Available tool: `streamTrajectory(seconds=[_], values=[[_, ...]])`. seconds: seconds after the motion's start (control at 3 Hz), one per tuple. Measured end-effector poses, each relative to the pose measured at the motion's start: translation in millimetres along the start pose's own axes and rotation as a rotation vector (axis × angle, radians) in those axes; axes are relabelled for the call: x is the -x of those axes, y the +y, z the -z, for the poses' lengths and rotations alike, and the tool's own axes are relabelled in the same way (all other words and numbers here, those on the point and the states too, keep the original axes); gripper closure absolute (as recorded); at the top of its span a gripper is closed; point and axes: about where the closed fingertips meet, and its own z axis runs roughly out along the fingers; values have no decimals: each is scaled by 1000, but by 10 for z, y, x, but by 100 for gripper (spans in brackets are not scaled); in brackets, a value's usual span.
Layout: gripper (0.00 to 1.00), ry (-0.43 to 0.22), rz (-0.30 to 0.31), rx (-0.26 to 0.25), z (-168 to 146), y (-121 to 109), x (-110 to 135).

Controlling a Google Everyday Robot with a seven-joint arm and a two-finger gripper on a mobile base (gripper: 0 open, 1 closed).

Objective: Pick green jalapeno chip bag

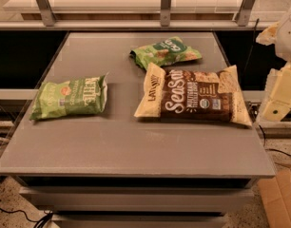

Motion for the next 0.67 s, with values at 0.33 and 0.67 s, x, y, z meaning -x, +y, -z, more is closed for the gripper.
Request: streamTrajectory(seconds=[0.33, 0.67], values=[[0, 0, 0, 0, 0, 0, 0], [0, -59, 19, 15, 19, -24, 147]])
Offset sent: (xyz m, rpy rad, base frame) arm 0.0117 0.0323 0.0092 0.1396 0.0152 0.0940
